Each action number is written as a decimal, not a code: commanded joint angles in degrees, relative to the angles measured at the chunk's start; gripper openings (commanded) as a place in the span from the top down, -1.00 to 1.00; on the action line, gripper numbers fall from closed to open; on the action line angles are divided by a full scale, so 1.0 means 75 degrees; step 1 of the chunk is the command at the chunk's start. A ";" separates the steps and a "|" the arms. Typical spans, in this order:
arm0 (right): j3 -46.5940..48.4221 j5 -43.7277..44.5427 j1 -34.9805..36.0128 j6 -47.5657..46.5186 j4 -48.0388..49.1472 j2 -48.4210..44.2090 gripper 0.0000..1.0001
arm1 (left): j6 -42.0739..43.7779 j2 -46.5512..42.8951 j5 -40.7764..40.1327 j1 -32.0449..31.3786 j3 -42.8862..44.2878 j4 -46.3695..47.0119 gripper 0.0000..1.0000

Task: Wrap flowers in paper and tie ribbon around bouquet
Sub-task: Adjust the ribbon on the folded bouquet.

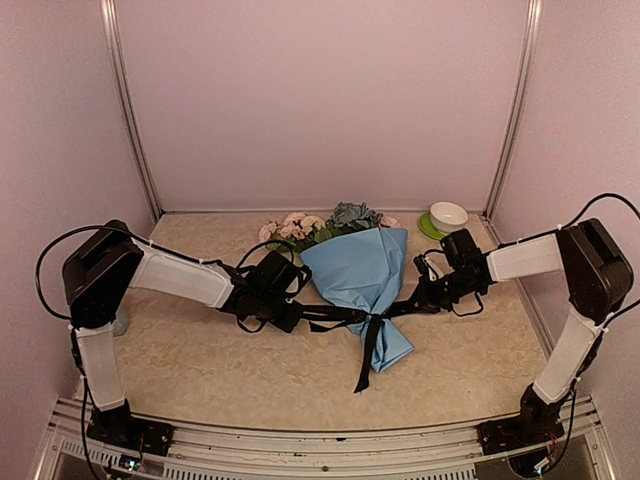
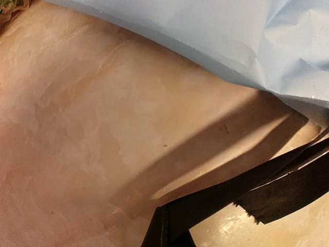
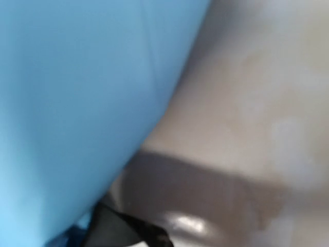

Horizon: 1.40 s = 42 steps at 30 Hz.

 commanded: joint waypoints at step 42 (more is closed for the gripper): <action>-0.0678 0.2337 0.0149 -0.0295 -0.1437 -0.1747 0.16 | -0.1139 -0.1505 -0.0928 0.0731 -0.0991 -0.0971 -0.58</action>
